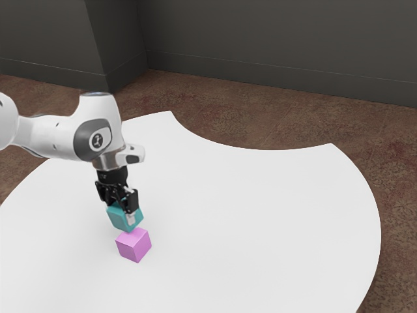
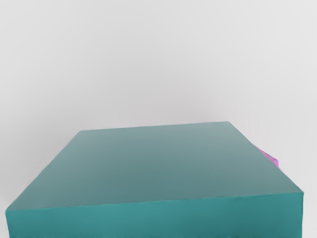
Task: Pick up the blue block with one arm, and put the blue block on the pink block with one arm
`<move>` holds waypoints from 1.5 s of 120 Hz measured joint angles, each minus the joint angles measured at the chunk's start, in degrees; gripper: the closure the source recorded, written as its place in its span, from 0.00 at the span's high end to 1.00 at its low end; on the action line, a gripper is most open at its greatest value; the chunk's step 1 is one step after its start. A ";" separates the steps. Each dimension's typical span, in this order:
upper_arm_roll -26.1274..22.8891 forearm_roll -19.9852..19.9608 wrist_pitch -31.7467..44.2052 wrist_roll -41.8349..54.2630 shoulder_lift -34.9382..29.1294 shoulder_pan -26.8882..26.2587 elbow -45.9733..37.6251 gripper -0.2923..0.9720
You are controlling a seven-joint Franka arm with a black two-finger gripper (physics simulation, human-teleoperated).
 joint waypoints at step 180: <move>3.12 0.57 -1.28 -8.57 -6.53 -9.28 -5.92 0.52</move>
